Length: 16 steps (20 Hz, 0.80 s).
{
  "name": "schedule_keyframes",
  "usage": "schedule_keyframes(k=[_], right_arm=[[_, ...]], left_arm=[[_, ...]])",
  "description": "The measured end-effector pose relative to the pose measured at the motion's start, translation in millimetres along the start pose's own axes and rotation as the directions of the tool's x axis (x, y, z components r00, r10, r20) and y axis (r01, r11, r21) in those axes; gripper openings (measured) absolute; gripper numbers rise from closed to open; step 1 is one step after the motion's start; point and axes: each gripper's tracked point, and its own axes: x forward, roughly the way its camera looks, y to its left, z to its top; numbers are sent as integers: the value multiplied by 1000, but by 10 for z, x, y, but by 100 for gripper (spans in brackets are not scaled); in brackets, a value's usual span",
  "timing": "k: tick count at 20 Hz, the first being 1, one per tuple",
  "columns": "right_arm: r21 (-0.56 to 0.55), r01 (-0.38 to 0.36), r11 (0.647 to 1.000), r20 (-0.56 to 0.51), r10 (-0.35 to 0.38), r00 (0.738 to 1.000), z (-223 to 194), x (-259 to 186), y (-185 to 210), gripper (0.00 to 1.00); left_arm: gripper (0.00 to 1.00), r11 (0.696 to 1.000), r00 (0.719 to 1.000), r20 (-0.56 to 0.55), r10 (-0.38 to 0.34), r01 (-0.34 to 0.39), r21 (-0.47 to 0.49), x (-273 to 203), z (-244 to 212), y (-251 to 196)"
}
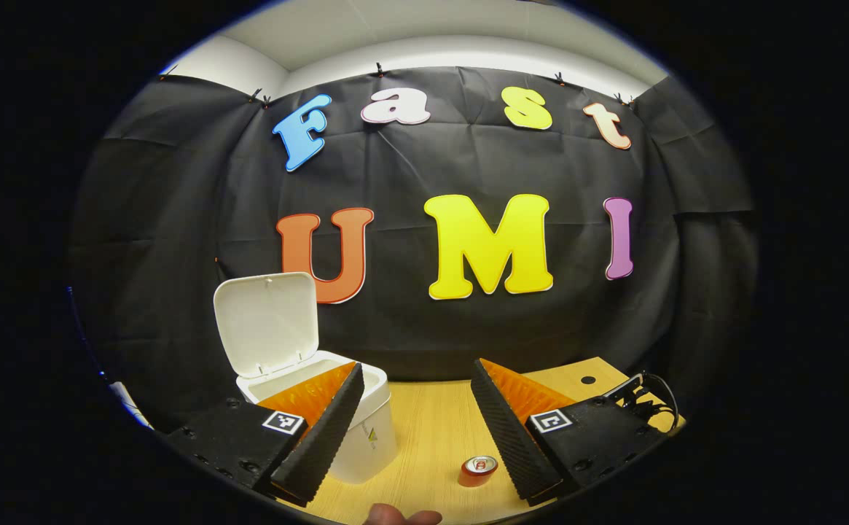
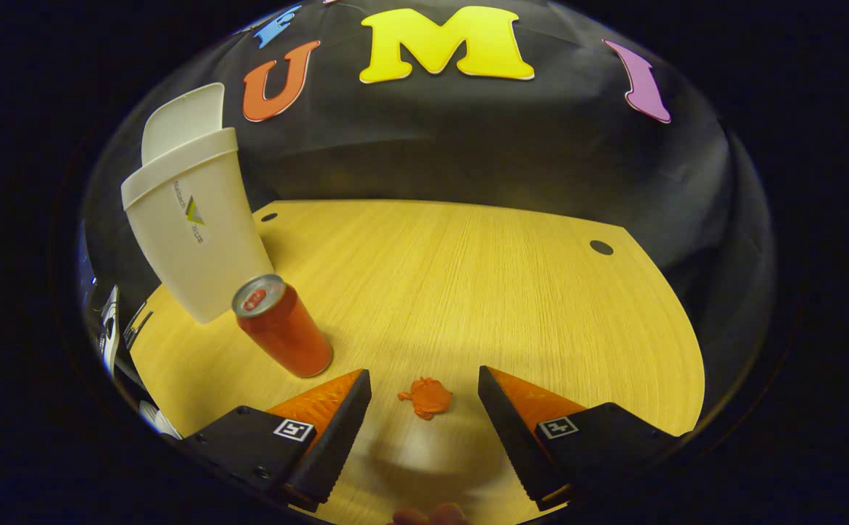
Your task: Press the lid of the desktop garbage bin to open it, pick up the crumpled paper on the desktop and throw it into the bin, then pick up the pop can on the desktop and drop it into the bin, and finally close the garbage bin lid.
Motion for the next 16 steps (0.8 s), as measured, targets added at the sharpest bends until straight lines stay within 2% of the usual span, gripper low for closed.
schedule_keyframes(k=[4,5,10,11,12,13,14,16], right_arm=[[-6,-22,1000,-154,21,988,-369,214,-18,97],[-4,-22,1000,-168,21,986,-389,238,-17,94],[-40,-22,999,-149,16,989,-336,270,-29,88],[-32,-15,999,-152,10,988,-333,281,-22,76],[-24,-8,1000,-149,4,989,-338,301,-24,76],[-19,-3,1000,-151,0,989,-336,312,-33,67],[-17,2,1000,-149,-5,989,-328,305,-58,65],[-9,10,1000,-151,-11,988,-325,290,-94,52]], left_arm=[[96,999,999,-22,36,-36,1,-5,-53,146],[96,999,999,-24,43,-43,5,-7,-60,175],[96,998,997,-36,62,-62,4,-3,-100,238],[97,998,997,-35,64,-64,3,-2,-98,246],[96,998,997,-33,65,-65,2,-2,-95,245],[96,998,997,-33,65,-65,2,8,-93,245],[96,998,997,-33,66,-66,2,16,-91,250],[96,998,997,-34,68,-68,3,20,-105,251]])
